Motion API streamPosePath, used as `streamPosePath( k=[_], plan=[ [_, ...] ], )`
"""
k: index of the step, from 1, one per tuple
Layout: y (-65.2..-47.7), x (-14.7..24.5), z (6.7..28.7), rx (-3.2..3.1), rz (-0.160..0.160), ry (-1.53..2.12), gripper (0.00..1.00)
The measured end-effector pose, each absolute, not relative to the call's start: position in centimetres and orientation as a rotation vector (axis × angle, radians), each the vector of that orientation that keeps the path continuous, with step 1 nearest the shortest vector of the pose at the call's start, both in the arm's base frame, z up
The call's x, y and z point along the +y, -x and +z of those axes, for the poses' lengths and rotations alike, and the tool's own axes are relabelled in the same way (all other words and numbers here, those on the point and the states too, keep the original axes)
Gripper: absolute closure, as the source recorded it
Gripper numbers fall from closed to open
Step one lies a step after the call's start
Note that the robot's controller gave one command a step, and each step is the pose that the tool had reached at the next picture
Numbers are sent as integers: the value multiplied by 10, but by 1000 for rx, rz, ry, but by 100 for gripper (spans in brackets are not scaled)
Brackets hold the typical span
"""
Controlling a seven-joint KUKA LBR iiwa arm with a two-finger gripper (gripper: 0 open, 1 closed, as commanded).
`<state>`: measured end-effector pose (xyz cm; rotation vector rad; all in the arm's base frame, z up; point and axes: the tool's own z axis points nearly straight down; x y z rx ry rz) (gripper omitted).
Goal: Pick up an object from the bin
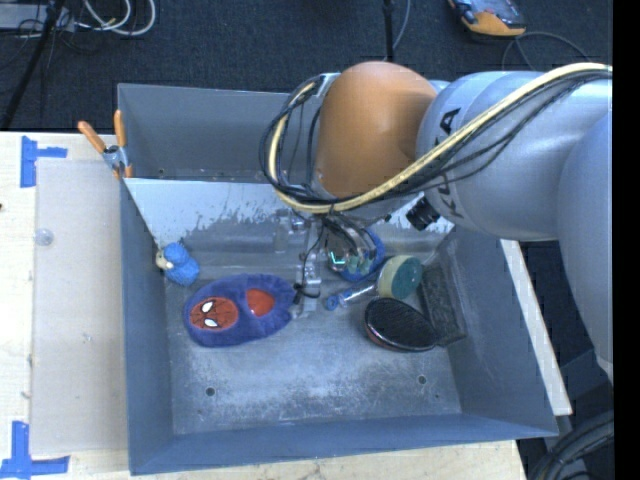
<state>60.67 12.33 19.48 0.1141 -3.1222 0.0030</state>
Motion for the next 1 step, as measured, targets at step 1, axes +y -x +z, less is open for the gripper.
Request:
streamPosePath(
  k=[1],
  plan=[
    [-616,149,263,-3138,-1,-105,0]
  ],
)
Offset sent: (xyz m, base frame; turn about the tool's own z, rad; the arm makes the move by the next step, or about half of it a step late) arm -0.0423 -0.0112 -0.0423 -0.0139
